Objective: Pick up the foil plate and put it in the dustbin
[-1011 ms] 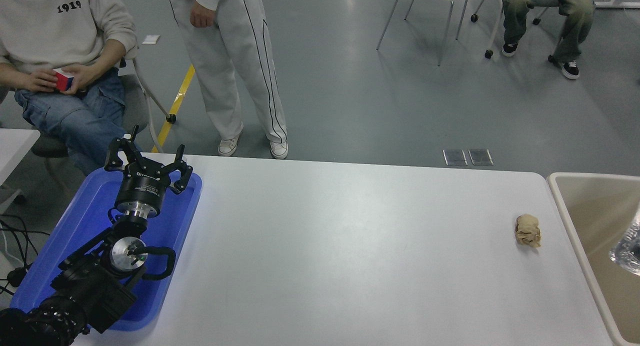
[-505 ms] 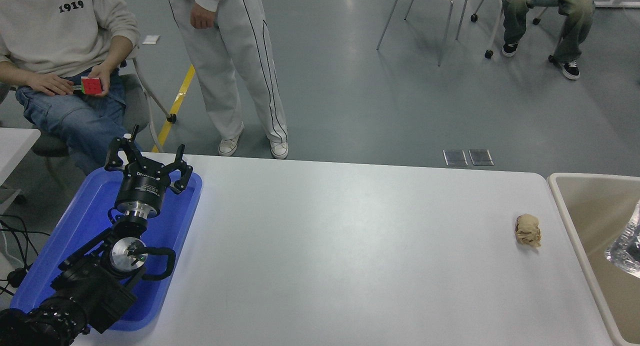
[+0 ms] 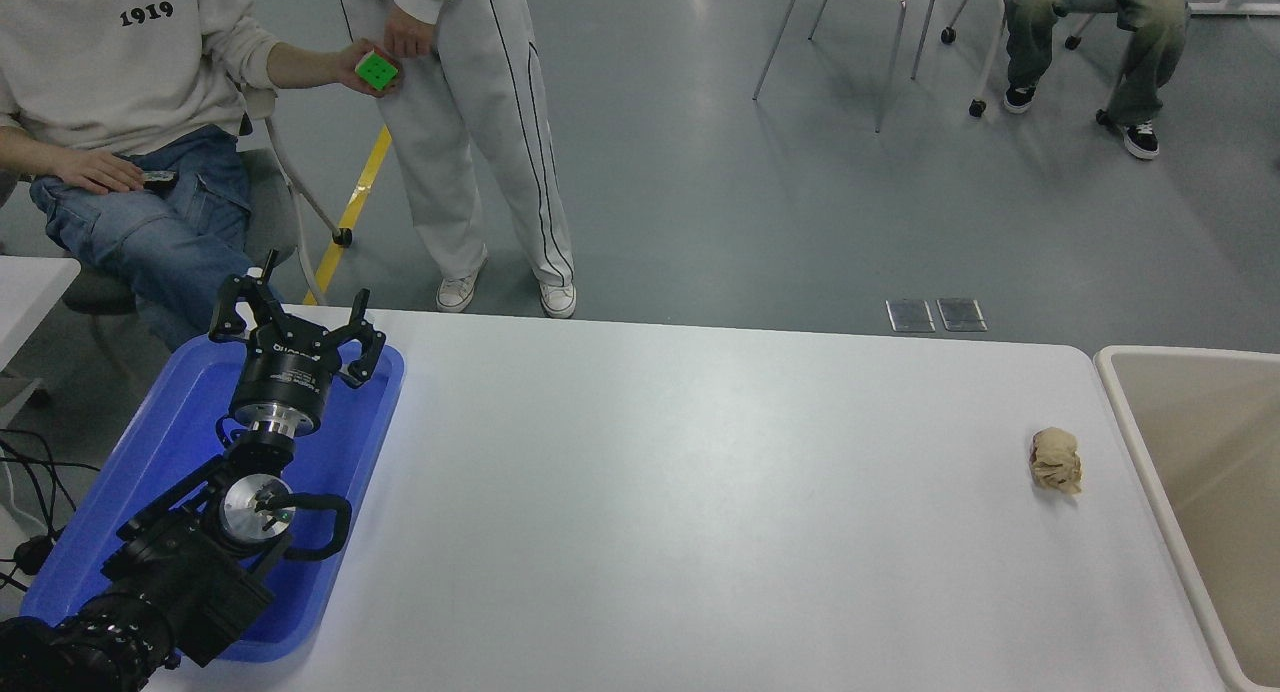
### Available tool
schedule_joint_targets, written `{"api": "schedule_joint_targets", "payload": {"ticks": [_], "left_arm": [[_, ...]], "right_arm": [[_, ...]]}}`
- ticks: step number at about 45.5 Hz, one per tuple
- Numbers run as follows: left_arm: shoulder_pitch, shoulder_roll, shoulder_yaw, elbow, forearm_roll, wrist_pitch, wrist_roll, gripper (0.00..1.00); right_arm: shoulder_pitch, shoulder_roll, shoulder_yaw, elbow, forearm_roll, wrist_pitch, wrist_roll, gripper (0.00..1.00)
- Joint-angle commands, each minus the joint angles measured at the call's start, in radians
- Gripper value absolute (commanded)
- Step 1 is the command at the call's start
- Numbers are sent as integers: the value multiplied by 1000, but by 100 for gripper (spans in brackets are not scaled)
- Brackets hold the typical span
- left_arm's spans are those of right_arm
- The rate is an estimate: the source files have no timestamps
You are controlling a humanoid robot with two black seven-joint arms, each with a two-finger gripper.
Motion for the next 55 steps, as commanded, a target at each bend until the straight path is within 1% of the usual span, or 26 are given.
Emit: {"api": "schedule_joint_targets", "payload": {"ticks": [1, 3, 7, 16, 19, 24, 28, 32, 39, 45, 55], "left_arm": [[-1, 0, 0, 0, 0, -1, 1, 100], [-1, 0, 0, 0, 0, 1, 1, 100], [-1, 0, 0, 0, 0, 1, 1, 100], [-1, 0, 0, 0, 0, 1, 1, 100], [-1, 0, 0, 0, 0, -1, 1, 100], [-1, 0, 0, 0, 0, -1, 1, 100], [-1, 0, 0, 0, 0, 1, 1, 100], [-1, 0, 0, 0, 0, 1, 1, 100], [-1, 0, 0, 0, 0, -1, 1, 100], [-1, 0, 0, 0, 0, 1, 1, 100], [-1, 0, 0, 0, 0, 1, 1, 100]], "right_arm": [[9, -4, 22, 39, 0, -5, 0, 99], [23, -14, 22, 76, 0, -5, 0, 99], [52, -67, 11, 166, 0, -3, 0, 99], [168, -175, -32, 456, -3, 5, 0, 100], [220, -207, -104, 551, -3, 9, 0, 100], [369, -230, -308, 720, -3, 17, 0, 100], [493, -213, -504, 809, -3, 25, 1, 100], [538, -205, -546, 843, -3, 51, 6, 100], [618, -210, -563, 917, -3, 152, 6, 100], [733, -213, -609, 986, -3, 271, 6, 100], [945, -176, -704, 1032, -7, 636, 4, 100]]}}
